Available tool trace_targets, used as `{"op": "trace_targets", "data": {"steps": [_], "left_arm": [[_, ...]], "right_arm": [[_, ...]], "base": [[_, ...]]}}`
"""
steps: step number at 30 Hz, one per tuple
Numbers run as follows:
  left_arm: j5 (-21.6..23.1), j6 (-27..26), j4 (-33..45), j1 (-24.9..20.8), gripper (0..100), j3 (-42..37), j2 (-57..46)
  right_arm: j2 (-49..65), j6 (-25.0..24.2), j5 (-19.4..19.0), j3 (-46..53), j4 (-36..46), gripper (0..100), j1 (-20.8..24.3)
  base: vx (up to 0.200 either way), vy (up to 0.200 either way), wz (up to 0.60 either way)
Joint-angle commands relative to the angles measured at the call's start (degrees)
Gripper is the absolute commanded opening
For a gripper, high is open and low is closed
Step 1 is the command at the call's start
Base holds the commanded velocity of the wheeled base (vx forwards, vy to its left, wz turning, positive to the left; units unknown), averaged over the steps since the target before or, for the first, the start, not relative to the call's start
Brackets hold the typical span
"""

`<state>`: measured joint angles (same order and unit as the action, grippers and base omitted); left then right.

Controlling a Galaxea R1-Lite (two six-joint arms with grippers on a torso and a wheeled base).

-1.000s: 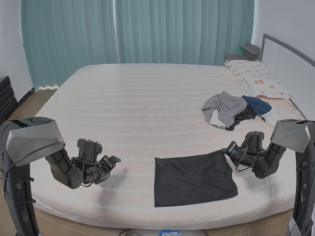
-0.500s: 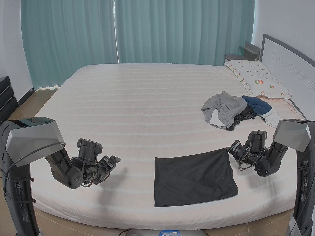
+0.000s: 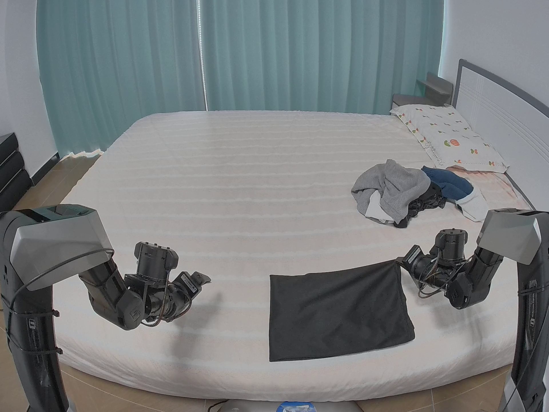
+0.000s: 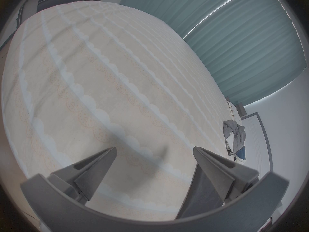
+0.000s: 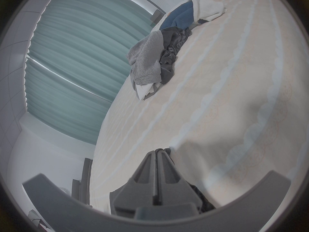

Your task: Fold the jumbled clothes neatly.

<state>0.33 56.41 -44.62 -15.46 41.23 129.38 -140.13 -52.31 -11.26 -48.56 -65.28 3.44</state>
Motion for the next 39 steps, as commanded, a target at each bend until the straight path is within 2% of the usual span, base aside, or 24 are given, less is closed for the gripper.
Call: {"op": "trace_targets", "data": {"steps": [1,22,23,29,33,34,35,36,39], "left_arm": [[0.02,0.02,-0.03,-0.01,100,-0.01,0.08],[0.02,0.02,-0.03,-0.01,100,-0.01,0.08],[0.02,0.02,-0.03,-0.01,100,-0.01,0.08],[0.02,-0.07,-0.03,-0.19,100,-0.10,0.08],[0.02,-0.07,-0.03,-0.19,100,-0.01,0.08],[0.02,0.02,-0.03,-0.19,100,-0.01,0.08],[0.02,0.02,-0.03,-0.19,100,-0.01,0.08],[0.02,0.02,-0.03,-0.19,100,-0.01,0.08],[0.02,0.02,-0.03,-0.19,100,-0.01,0.08]], "right_arm": [[-0.23,0.01,0.01,0.04,-0.02,0,-0.27],[-0.49,0.28,-0.16,0.13,0.68,0,-1.06],[-0.41,0.19,-0.25,0.13,0.59,100,-1.06],[2.41,0.19,-1.83,3.73,-1.08,100,-1.24],[6.27,1.77,-7.11,9.18,-1.60,100,-2.91],[7.77,3.71,-9.30,11.47,-1.08,100,-3.88],[7.77,3.71,-9.30,11.47,-1.08,100,-3.88],[9.44,7.66,-12.55,15.33,-1.08,100,-4.76],[10.49,13.29,-14.66,18.67,-0.73,100,-5.55]], "base": [[0.000,0.000,0.00],[0.000,0.000,0.00],[0.000,0.000,0.00],[0.000,0.000,0.00],[0.000,0.000,0.00],[0.000,0.000,0.00],[0.000,0.000,0.00],[0.000,0.000,0.00],[-0.133,0.000,0.00]]}}
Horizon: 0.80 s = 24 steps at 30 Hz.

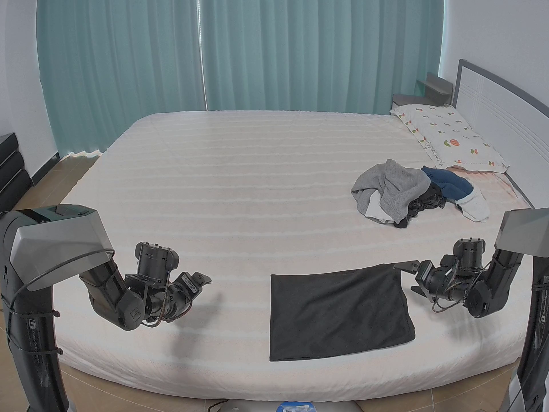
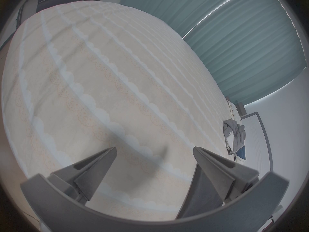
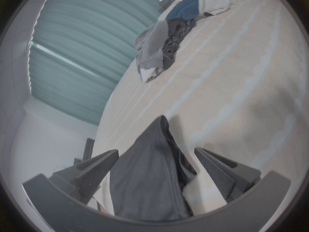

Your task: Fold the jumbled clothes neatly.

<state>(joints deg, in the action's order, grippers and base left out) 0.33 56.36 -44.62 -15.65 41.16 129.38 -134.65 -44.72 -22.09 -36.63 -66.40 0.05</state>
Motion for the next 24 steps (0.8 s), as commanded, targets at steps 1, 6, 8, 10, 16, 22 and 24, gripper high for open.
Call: {"op": "trace_targets", "data": {"steps": [1,6,8,10,16,22,24], "left_arm": [[0.02,0.07,-0.03,0.01,100,0.07,0.08],[0.02,0.07,0.06,0.01,100,-0.02,0.08],[0.02,0.07,-0.03,0.01,100,-0.02,0.08],[0.02,-0.02,-0.03,0.01,100,0.07,0.08],[0.02,-0.02,0.06,0.01,100,-0.02,0.08],[0.02,-0.02,0.06,0.01,100,-0.02,0.08],[0.02,-0.02,-0.03,0.01,100,-0.02,0.08]], "right_arm": [[5.18,8.50,-4.10,8.16,1.10,100,-2.33],[5.18,14.57,-4.19,10.53,4.53,100,-1.98],[4.92,16.68,-4.19,11.41,4.70,100,-1.72],[4.57,17.64,-4.19,11.85,4.62,100,-1.63],[4.22,17.82,-4.28,11.94,4.09,100,-0.75],[2.19,17.64,-4.19,10.62,3.82,100,0.48],[1.84,17.64,-3.66,10.70,3.91,0,1.09]], "base": [[-0.200,0.000,0.00],[-0.200,0.000,0.00],[0.000,0.000,0.00],[0.000,0.000,0.00],[0.000,0.000,0.00],[0.000,0.000,0.00],[0.000,0.000,0.00]]}}
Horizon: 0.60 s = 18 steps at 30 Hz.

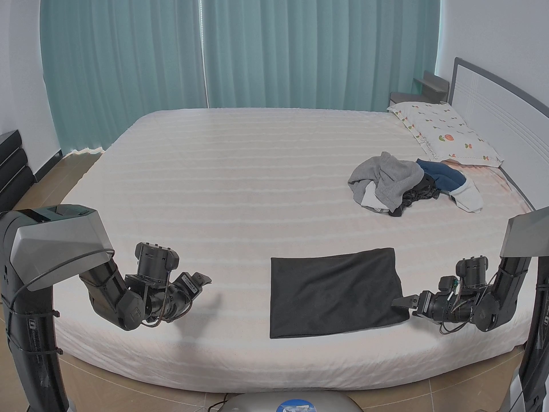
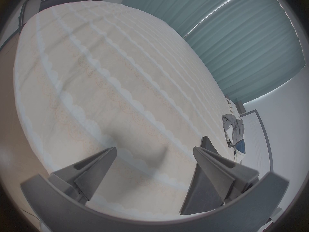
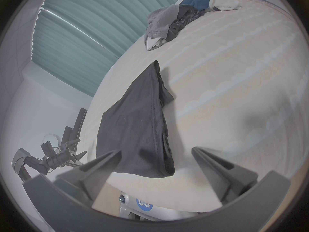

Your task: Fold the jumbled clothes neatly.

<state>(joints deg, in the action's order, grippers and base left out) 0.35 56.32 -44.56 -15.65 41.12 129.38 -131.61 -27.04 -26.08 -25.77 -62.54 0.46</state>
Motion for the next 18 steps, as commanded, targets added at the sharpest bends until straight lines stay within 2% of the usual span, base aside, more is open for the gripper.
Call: {"op": "trace_targets", "data": {"steps": [1,3,8,18], "left_arm": [[0.00,0.02,0.00,0.01,100,0.01,0.08],[0.00,0.02,0.00,0.01,100,0.01,0.08],[0.00,0.02,-0.09,0.01,100,0.01,0.08],[0.00,0.02,0.00,0.01,100,0.01,0.08]], "right_arm": [[-0.84,0.23,0.50,0.28,0.14,0,0.86],[-0.58,0.50,0.50,0.81,0.75,0,0.86],[-0.14,5.15,0.59,2.66,1.01,0,-0.02],[1.18,7.61,0.59,3.80,1.10,0,-1.34]], "base": [[0.000,0.000,0.00],[0.000,0.000,0.00],[0.000,0.000,0.00],[0.000,0.000,0.00]]}}
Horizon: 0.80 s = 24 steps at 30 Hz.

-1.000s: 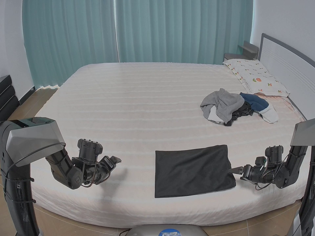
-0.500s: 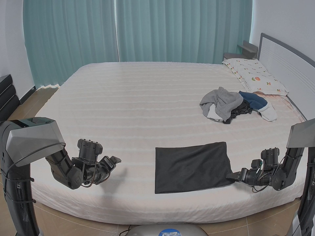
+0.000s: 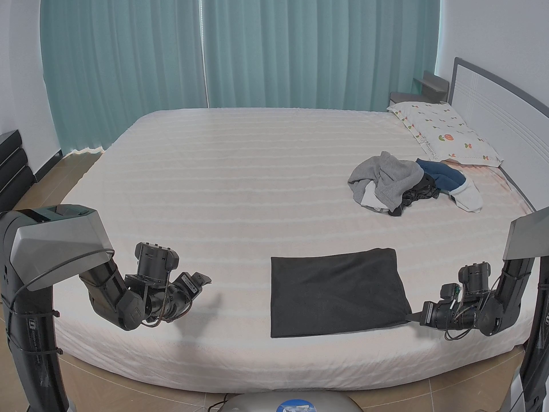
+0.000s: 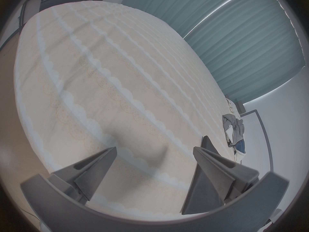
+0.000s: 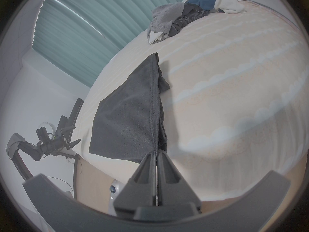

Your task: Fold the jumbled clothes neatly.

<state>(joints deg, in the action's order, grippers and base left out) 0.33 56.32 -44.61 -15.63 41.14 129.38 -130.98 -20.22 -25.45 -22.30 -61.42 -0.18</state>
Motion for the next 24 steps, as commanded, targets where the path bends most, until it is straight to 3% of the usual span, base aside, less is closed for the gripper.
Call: {"op": "trace_targets", "data": {"steps": [1,7,19,20,24], "left_arm": [[0.02,0.02,-0.04,-0.02,100,-0.01,0.08],[0.02,0.02,0.04,-0.02,100,-0.01,0.08],[0.02,0.02,0.04,-0.02,100,0.08,0.08],[0.02,0.02,-0.04,-0.02,100,0.08,0.08],[0.02,0.11,0.04,-0.02,100,-0.01,0.08]], "right_arm": [[0.46,1.42,-0.03,0.41,0.33,0,-0.87],[0.72,4.14,-0.03,0.32,3.14,0,-1.49],[-0.07,4.32,2.16,-0.20,2.71,0,-1.57],[0.02,4.32,2.16,-0.29,2.71,100,-1.57],[1.42,3.88,1.99,-0.73,2.53,100,-1.57]], "base": [[0.000,0.000,0.00],[0.000,0.000,0.00],[0.000,0.000,0.00],[0.000,0.000,0.00],[0.000,0.000,0.00]]}}
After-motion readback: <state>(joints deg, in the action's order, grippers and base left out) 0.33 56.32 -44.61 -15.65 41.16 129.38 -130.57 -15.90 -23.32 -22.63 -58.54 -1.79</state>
